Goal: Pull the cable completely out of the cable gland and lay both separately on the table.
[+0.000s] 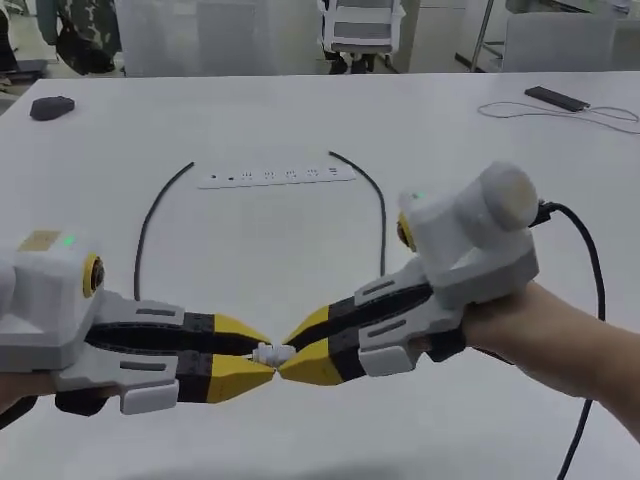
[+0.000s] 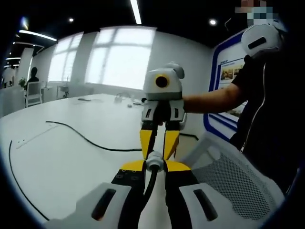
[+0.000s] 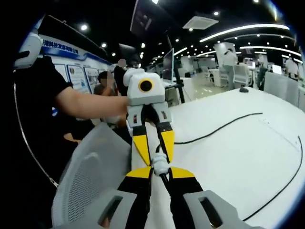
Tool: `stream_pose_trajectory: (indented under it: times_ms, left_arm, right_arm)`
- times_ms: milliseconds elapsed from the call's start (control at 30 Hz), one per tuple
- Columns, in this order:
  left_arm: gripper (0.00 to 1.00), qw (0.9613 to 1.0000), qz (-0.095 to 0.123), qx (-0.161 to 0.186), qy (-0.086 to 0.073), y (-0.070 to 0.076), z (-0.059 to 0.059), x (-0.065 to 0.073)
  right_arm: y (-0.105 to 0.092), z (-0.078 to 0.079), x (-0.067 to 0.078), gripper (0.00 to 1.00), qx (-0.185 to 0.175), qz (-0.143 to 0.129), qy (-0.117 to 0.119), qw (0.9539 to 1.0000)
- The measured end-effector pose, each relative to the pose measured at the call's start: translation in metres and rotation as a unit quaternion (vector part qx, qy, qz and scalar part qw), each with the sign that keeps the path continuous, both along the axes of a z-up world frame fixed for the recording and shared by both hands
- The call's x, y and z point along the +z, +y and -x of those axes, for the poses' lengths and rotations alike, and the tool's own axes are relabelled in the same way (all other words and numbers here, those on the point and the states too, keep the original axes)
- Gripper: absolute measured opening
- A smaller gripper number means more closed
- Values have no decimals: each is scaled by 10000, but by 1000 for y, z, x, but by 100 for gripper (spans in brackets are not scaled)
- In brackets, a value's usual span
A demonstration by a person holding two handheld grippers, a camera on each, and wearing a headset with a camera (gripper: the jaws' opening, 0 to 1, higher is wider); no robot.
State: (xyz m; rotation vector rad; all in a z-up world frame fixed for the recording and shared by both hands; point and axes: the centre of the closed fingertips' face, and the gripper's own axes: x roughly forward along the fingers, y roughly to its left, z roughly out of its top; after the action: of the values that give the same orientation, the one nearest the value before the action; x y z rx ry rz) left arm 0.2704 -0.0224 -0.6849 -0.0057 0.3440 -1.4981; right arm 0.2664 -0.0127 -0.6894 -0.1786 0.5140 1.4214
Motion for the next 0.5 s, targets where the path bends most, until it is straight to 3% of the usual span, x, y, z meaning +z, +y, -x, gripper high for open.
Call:
stream_pose_trajectory:
  times_ms: [33,133,167,233,267,300,333,367,400,433,500]
  left_arm:
    - [15,9999,25,16,133,1,0,0]
    - [15,9994,36,86,321,1,-2,-2]
    - [15,9989,4,142,454,1,-3,-3]
    - [15,9987,25,174,489,1,-5,-4]
    - [15,9983,41,197,545,1,-6,-3]
    - [15,9973,54,224,694,1,-6,-3]
    - [15,9951,63,289,948,1,-6,-3]
    - [15,9946,63,283,998,1,-7,-3]
    - [15,9925,96,342,1169,1,-8,-3]
    - [15,9924,97,350,1176,1,-9,-4]
    - [15,9932,121,358,1103,1,-10,-3]
  right_arm:
    - [0,1,1,8,77,68,-295,9995]
    - [1,1,0,7,139,250,-852,9960]
    - [1,0,-1,7,178,324,-1138,9928]
    - [0,-1,-2,7,244,405,-1554,9867]
    - [1,0,-1,7,360,451,-1875,9806]
    - [1,-1,-1,7,412,466,-2082,9761]
    - [1,-1,-2,7,440,525,-2270,9715]
    - [1,-1,-2,7,476,575,-2388,9682]
    - [1,-2,-1,7,500,635,-2613,9619]
    - [1,-3,-2,7,542,709,-2752,9572]
    - [1,-3,-2,8,489,778,-2798,9557]
